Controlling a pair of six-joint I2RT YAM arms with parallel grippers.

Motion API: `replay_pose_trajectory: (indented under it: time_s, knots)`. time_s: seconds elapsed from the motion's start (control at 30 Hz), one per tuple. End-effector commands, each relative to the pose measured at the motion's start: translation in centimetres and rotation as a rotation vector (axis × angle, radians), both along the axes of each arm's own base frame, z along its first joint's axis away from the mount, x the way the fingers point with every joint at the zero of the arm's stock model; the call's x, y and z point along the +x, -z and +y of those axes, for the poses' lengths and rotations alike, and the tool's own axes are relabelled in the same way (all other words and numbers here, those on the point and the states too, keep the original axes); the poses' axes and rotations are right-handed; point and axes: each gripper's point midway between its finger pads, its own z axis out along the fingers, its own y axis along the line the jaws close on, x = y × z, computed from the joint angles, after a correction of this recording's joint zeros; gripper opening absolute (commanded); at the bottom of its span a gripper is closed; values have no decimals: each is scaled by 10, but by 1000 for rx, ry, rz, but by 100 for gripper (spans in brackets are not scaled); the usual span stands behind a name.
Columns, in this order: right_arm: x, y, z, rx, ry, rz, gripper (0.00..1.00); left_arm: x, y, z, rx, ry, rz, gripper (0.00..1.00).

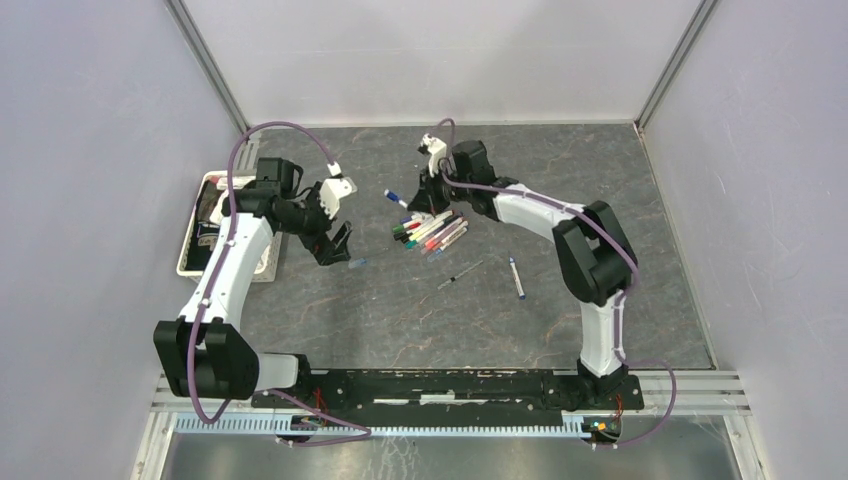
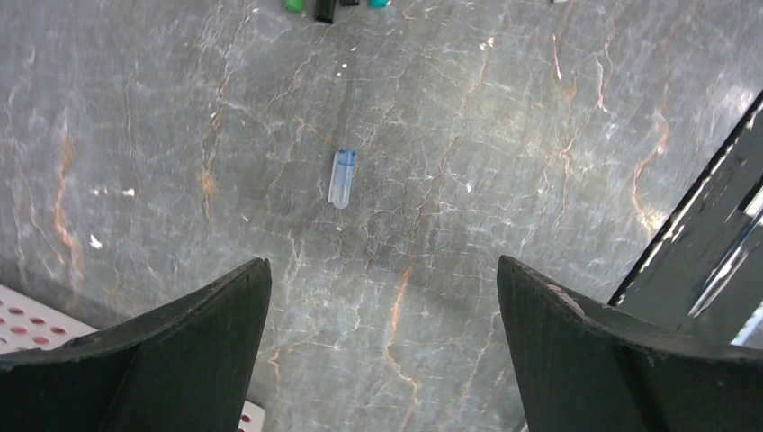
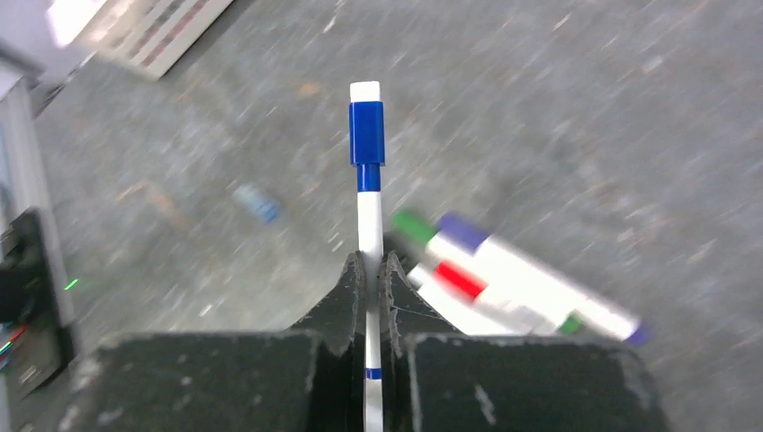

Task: Open the pen caps
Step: Pick up the pen from the center of the board.

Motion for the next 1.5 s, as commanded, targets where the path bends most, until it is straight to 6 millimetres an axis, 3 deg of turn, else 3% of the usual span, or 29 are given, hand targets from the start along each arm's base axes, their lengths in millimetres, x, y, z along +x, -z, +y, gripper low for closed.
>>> replay_pose_trajectory:
  time_s: [0.0,0.17,0.3,0.5,0.6,0.9,1.07,1.2,1.33,1.4,1.47]
  knots:
    - [-86,-15,3,96,-168,199,0,3,-14,-11,-6,239,-208,100]
    - [-157,-9,2,84,-281,326,0,-7,-15,-22,10,453,-303,100]
    - [-184,-23,6,161,-327,409,0,-29,-6,-33,46,598,-286,100]
    - [-201,-53,17,299,-390,496,0,-61,17,-44,110,748,-251,98]
    - [-204,-55,21,320,-408,542,0,-67,20,-52,119,789,-263,97]
    - [-212,-56,25,336,-436,597,0,-47,21,-68,169,813,-327,82]
    - [-214,-53,27,319,-440,605,0,-45,20,-78,161,826,-311,63]
    - [-216,-46,28,297,-444,609,0,-46,25,-81,178,843,-296,38]
    - [-219,-45,28,289,-449,607,0,-46,30,-78,214,860,-290,4]
    - [-220,-45,30,286,-454,602,1,-48,31,-79,212,863,-285,2]
    - [-221,-44,35,283,-454,602,13,-50,30,-81,207,870,-286,2]
